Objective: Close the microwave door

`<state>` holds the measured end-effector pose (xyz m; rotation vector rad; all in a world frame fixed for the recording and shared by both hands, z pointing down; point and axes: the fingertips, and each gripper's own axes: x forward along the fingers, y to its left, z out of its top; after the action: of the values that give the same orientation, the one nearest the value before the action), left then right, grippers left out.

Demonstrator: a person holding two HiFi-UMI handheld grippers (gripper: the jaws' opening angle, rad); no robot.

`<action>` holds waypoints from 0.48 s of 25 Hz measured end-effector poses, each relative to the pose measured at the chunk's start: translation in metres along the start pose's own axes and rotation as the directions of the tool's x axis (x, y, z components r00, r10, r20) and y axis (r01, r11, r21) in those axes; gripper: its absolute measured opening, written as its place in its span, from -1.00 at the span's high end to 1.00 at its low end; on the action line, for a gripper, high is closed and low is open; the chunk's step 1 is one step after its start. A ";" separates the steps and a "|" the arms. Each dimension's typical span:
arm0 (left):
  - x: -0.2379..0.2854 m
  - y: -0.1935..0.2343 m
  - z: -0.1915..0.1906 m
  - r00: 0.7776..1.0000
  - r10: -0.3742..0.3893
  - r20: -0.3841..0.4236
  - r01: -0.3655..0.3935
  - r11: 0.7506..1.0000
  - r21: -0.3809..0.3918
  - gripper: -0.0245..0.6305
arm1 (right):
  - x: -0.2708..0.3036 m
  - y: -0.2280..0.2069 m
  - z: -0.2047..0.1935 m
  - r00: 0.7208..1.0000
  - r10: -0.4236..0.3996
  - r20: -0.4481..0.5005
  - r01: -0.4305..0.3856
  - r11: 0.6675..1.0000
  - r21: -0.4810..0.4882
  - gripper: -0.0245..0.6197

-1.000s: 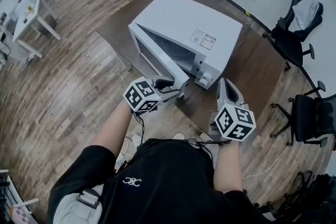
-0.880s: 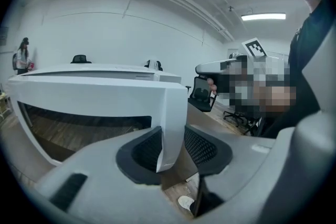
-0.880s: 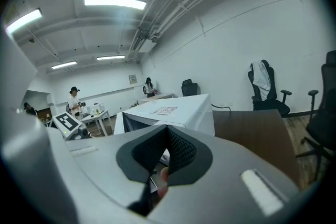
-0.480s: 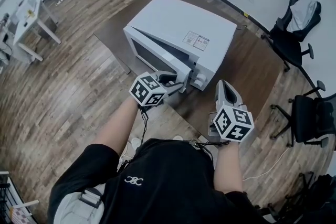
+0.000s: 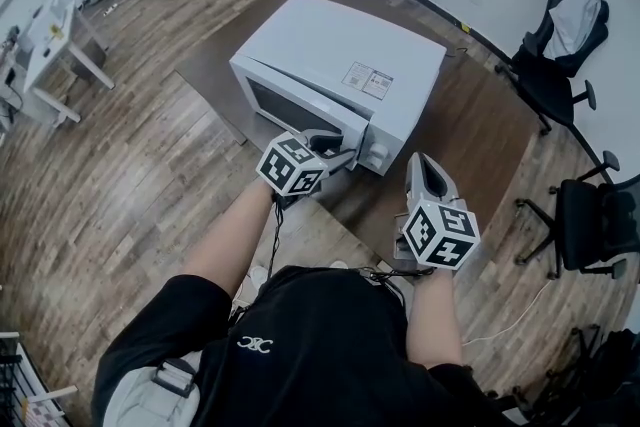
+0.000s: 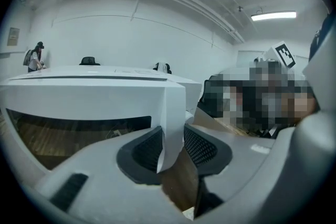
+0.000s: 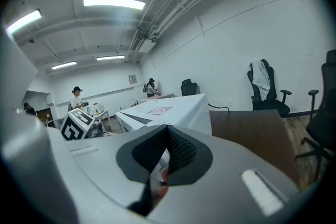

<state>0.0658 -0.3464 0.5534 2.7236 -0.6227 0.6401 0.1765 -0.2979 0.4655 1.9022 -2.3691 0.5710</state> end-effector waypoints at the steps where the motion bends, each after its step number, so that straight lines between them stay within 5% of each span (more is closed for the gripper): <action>1: 0.002 0.001 0.001 1.000 -0.002 -0.002 0.002 1.000 0.000 0.49 | 0.001 -0.001 0.000 1.000 -0.001 -0.001 0.001 1.000 0.000 0.90; 12: 0.013 0.010 0.010 1.000 -0.008 0.014 0.008 1.000 -0.007 0.49 | 0.013 -0.007 0.000 1.000 -0.009 -0.013 0.009 1.000 -0.001 0.90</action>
<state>0.0758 -0.3630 0.5523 2.7254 -0.6159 0.6163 0.1797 -0.3106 0.4706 1.9010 -2.3514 0.5794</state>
